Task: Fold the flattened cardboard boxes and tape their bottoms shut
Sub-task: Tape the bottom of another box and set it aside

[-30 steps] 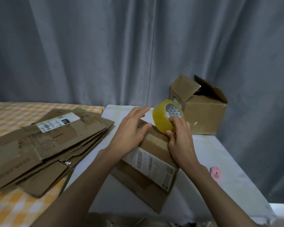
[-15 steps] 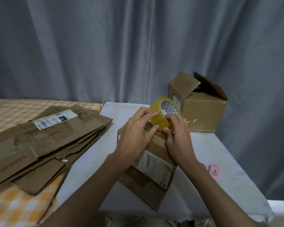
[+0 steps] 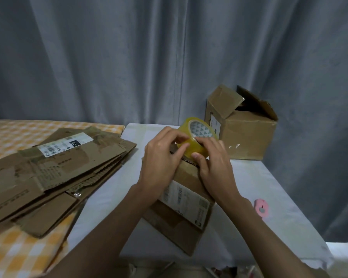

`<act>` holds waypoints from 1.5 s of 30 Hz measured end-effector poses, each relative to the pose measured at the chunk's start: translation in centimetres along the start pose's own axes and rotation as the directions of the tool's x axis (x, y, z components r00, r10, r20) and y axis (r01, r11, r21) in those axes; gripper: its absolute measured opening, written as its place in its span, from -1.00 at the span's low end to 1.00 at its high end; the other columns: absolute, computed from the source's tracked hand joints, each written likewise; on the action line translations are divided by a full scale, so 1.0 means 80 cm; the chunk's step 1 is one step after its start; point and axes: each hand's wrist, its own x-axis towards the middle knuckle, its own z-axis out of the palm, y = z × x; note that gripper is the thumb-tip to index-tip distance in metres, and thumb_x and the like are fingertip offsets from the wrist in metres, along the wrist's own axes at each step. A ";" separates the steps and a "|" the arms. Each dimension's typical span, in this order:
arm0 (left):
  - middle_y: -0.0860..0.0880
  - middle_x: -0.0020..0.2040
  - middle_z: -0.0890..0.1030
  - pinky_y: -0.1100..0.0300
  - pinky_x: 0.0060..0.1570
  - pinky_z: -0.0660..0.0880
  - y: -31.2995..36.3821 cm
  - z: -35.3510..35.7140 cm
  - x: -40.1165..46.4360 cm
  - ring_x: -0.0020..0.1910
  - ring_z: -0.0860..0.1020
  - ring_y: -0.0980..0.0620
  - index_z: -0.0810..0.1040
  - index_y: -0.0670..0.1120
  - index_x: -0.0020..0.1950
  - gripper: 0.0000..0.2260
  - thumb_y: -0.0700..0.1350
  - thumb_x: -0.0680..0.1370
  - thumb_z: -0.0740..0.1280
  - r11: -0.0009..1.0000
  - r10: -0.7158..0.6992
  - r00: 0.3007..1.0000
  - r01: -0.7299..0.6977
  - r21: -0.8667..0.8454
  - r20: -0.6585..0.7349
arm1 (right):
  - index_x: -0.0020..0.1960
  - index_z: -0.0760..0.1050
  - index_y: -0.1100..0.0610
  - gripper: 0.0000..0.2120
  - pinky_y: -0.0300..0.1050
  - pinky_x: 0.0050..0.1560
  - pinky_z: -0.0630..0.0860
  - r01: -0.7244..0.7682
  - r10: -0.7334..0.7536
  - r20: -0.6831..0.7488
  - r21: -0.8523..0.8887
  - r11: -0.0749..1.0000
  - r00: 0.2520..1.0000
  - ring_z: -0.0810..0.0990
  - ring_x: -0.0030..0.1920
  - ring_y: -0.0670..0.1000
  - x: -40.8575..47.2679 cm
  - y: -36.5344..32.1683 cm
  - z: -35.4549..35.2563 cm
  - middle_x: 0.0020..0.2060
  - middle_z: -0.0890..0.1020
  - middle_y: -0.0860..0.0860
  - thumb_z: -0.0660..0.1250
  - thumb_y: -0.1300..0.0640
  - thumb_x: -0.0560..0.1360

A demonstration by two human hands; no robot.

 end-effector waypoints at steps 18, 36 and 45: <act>0.00 -0.24 0.71 -0.03 0.13 0.59 0.004 -0.027 0.029 -0.08 0.68 0.00 0.70 -0.09 -0.22 -0.78 0.05 0.38 0.57 0.629 -0.661 0.687 0.727 -0.276 0.302 | 0.24 0.51 0.07 -0.76 -0.14 0.05 0.35 0.018 -0.014 0.037 -0.093 0.996 0.999 0.34 0.10 -0.12 -0.001 -0.003 -0.002 0.09 0.52 -0.02 0.33 0.14 0.58; -0.02 -0.13 0.71 -0.06 0.22 0.54 0.002 -0.026 0.027 0.04 0.65 -0.04 0.70 -0.05 -0.20 -0.91 -0.07 0.49 0.48 0.550 -0.674 0.622 0.783 -0.290 0.398 | 0.19 0.53 0.05 -0.79 -0.13 -0.01 0.32 0.062 -0.056 0.049 -0.125 0.990 0.997 0.33 0.05 -0.13 0.000 -0.005 -0.001 0.03 0.51 -0.04 0.34 0.16 0.56; -0.07 -0.14 0.68 0.22 0.04 0.53 0.001 -0.021 0.024 0.01 0.65 0.00 0.62 -0.13 -0.14 -0.92 -0.23 0.55 0.38 0.382 -0.663 0.581 0.805 -0.454 0.472 | 0.20 0.54 0.08 -0.77 -0.10 0.05 0.35 0.039 -0.033 0.061 -0.101 0.994 0.998 0.36 0.08 -0.08 0.000 -0.007 0.001 0.01 0.49 -0.05 0.34 0.20 0.55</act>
